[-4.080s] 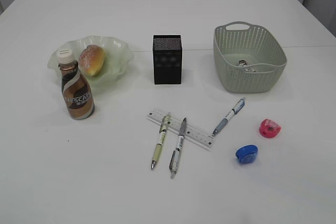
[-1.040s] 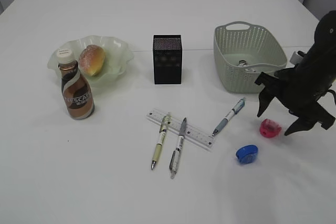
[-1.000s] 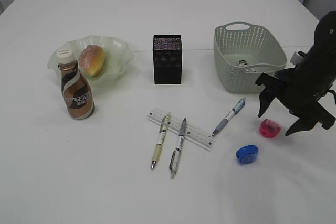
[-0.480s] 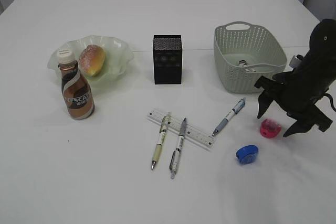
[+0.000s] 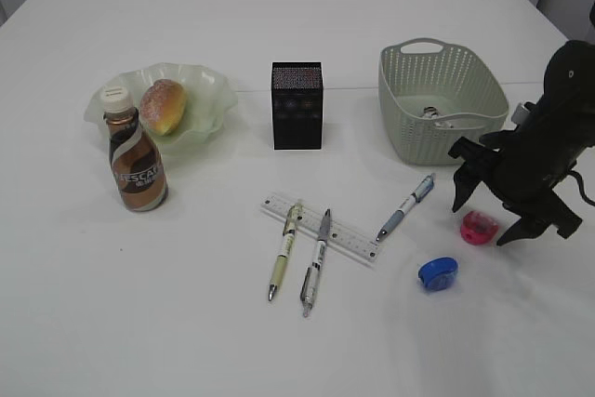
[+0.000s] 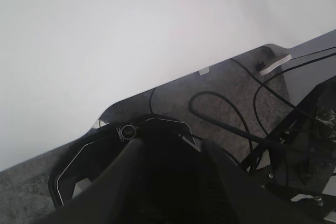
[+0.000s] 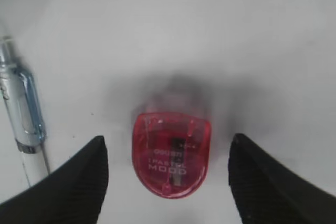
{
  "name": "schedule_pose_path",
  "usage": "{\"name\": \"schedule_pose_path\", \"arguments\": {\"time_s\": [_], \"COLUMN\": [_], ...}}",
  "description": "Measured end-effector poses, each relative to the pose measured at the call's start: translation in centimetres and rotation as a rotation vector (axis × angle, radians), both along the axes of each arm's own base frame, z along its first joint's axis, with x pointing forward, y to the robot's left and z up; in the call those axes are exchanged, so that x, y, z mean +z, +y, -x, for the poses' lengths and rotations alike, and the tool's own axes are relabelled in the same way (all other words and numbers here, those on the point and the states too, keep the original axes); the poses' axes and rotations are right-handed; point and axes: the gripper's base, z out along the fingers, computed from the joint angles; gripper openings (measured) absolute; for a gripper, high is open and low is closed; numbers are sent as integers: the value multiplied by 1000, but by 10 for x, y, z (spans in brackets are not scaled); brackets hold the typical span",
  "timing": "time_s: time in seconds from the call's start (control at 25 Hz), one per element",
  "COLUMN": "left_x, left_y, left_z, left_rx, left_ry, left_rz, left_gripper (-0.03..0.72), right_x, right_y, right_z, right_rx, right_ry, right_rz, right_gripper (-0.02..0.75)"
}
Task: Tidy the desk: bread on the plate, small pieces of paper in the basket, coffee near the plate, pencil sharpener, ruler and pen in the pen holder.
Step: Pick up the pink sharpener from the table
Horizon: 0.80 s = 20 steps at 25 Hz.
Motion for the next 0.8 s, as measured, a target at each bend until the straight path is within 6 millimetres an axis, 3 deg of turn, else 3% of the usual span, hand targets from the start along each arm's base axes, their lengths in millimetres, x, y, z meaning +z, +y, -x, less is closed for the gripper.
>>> {"name": "schedule_pose_path", "arguments": {"time_s": [0.8], "left_x": [2], "left_y": [-3], "left_z": [1], "left_rx": [-8], "left_ry": [11], "left_rz": [40], "left_gripper": [260], "right_x": [0], "right_y": [0], "right_z": [2], "right_rx": [-37], "right_ry": [24], "right_rz": [-9], "right_gripper": [554]}}
